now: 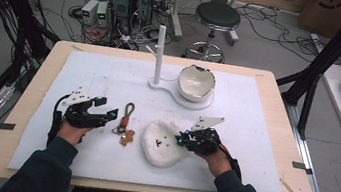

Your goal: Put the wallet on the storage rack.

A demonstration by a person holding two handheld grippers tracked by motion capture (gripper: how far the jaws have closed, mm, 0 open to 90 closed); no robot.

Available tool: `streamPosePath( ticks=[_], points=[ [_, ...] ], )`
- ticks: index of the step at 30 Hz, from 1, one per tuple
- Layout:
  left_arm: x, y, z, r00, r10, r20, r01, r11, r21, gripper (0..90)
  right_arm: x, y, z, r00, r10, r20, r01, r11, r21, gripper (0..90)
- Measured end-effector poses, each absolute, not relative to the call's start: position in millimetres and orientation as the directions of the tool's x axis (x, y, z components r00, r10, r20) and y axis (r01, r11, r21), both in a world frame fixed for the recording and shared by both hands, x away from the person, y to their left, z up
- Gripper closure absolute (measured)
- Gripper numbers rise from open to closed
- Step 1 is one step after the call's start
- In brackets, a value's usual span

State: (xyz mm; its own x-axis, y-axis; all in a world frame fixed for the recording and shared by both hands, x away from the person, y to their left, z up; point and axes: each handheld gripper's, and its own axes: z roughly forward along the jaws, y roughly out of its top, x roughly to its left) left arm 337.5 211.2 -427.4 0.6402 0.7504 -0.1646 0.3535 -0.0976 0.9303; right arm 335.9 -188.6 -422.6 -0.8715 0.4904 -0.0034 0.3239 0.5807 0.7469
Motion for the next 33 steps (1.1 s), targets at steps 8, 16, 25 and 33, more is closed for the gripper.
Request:
streamPosePath(
  ticks=[8,16,25,33],
  points=[
    [337,200,-427,0.666,0.731,-0.150,0.355,-0.135,0.925,30.2,345,-192,-423,-0.777,0.622,-0.099,0.359,0.566,0.742,50.4],
    [337,204,-427,0.657,0.739,-0.152,0.360,-0.130,0.924,30.2,339,-207,-430,-0.687,0.702,0.189,0.624,0.436,0.648,40.4],
    [338,201,-428,0.669,0.726,-0.160,0.367,-0.135,0.920,30.3,342,-205,-431,-0.767,0.602,0.223,0.580,0.500,0.644,74.2],
    [337,180,-429,0.762,0.612,-0.213,0.372,-0.144,0.917,30.3,328,-197,-412,-0.902,0.433,-0.008,0.258,0.553,0.792,77.6]
  ],
)
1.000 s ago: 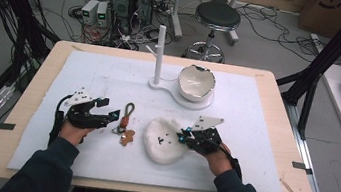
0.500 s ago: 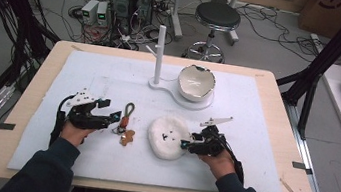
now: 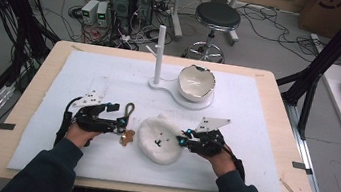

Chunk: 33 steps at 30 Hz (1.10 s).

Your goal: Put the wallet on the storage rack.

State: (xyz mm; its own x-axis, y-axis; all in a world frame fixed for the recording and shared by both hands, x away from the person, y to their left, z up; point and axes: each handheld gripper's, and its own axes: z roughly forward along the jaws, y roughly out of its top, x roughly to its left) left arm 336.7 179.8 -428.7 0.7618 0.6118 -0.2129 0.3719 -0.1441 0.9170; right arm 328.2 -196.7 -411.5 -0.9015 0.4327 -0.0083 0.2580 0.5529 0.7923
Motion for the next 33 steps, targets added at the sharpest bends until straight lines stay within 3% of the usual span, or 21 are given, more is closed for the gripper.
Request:
streamPosePath(
  ticks=[6,7,8,9,10,12,13,14,15,16,21,26,29,33],
  points=[
    [332,147,-425,0.862,0.457,-0.217,0.349,-0.227,0.909,31.4,323,-194,-408,-0.922,0.385,-0.042,0.186,0.537,0.823,77.3],
    [331,141,-425,0.869,0.449,-0.205,0.345,-0.254,0.904,34.8,323,-194,-407,-0.925,0.377,-0.048,0.175,0.535,0.827,77.3],
    [330,137,-426,0.879,0.436,-0.194,0.337,-0.280,0.899,52.0,322,-193,-406,-0.926,0.373,-0.051,0.168,0.531,0.831,77.2],
    [329,133,-427,0.886,0.427,-0.181,0.330,-0.306,0.893,52.0,322,-193,-406,-0.926,0.373,-0.051,0.168,0.531,0.831,77.2],
    [328,131,-428,0.887,0.435,-0.154,0.316,-0.331,0.889,61.5,322,-193,-405,-0.926,0.374,-0.060,0.162,0.533,0.830,76.8],
    [327,131,-427,0.893,0.426,-0.146,0.304,-0.332,0.893,71.1,323,-194,-406,-0.916,0.398,-0.051,0.184,0.530,0.828,74.4],
    [327,133,-426,0.891,0.429,-0.151,0.304,-0.315,0.899,73.9,325,-195,-406,-0.909,0.415,-0.035,0.206,0.519,0.829,70.2],
    [327,136,-424,0.887,0.436,-0.152,0.298,-0.290,0.910,76.2,329,-200,-407,-0.878,0.478,0.019,0.273,0.468,0.841,56.0],
    [328,138,-422,0.882,0.445,-0.154,0.296,-0.270,0.916,76.2,329,-200,-407,-0.878,0.478,0.019,0.273,0.468,0.841,56.0],
    [328,141,-422,0.876,0.456,-0.157,0.296,-0.251,0.922,77.2,333,-206,-407,-0.848,0.525,0.076,0.331,0.412,0.849,48.6],
    [328,152,-417,0.854,0.489,-0.177,0.270,-0.125,0.955,78.2,339,-208,-413,-0.826,0.532,0.187,0.420,0.360,0.833,39.6],
    [325,155,-413,0.859,0.465,-0.215,0.259,-0.031,0.965,78.3,340,-193,-422,-0.840,0.486,0.241,0.456,0.392,0.799,37.6],
    [325,154,-412,0.865,0.451,-0.222,0.256,-0.014,0.967,78.3,341,-190,-426,-0.842,0.457,0.288,0.484,0.401,0.778,41.2],
    [325,151,-416,0.866,0.446,-0.227,0.273,-0.040,0.961,78.2,341,-189,-424,-0.859,0.421,0.292,0.465,0.404,0.788,58.8]
  ],
)
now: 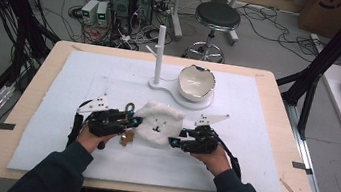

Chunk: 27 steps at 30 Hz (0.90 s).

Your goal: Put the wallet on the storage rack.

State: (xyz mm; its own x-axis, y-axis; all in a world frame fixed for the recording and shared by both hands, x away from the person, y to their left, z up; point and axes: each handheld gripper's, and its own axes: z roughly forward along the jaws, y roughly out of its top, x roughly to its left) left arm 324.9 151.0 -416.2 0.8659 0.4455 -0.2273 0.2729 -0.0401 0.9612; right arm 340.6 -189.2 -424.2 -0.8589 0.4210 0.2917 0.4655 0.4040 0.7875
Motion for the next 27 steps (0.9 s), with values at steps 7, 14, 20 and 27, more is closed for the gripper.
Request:
streamPosePath(
  ticks=[7,14,20,27],
  points=[
    [327,143,-427,0.864,0.444,-0.237,0.350,-0.192,0.917,76.9,339,-206,-410,-0.858,0.434,0.276,0.424,0.293,0.857,75.2],
    [327,142,-426,0.862,0.455,-0.221,0.344,-0.206,0.916,75.8,337,-206,-407,-0.869,0.436,0.232,0.384,0.302,0.873,78.9],
    [329,144,-427,0.825,0.523,-0.216,0.370,-0.211,0.905,45.4,335,-211,-402,-0.865,0.468,0.179,0.349,0.305,0.886,80.3],
    [333,167,-423,0.770,0.609,-0.191,0.348,-0.150,0.925,35.6,335,-220,-396,-0.853,0.499,0.149,0.332,0.300,0.894,80.2]
  ],
)
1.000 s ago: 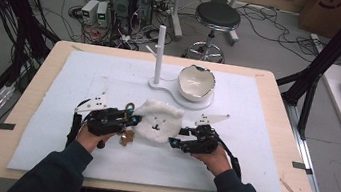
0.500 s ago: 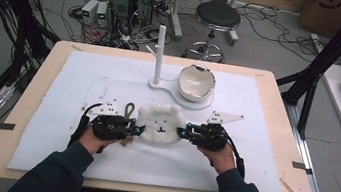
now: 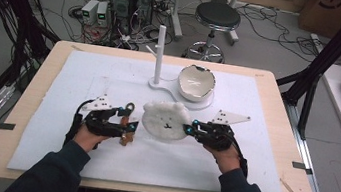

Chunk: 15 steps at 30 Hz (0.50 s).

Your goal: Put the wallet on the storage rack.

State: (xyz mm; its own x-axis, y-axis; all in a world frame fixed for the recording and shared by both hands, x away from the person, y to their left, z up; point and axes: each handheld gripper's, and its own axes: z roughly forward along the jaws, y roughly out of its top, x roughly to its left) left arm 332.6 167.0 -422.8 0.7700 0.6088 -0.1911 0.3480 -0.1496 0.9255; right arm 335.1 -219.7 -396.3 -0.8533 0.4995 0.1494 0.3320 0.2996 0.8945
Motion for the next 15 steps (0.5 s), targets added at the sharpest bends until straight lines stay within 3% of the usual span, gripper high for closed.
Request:
streamPosePath(
  ticks=[9,15],
  points=[
    [340,214,-416,0.648,0.740,-0.181,0.316,-0.045,0.948,35.4,337,-236,-374,-0.820,0.571,0.051,0.266,0.300,0.916,80.1],
    [343,236,-413,0.585,0.794,-0.166,0.300,-0.021,0.954,21.8,350,-240,-361,-0.804,0.595,0.012,0.249,0.317,0.915,80.0]
  ],
)
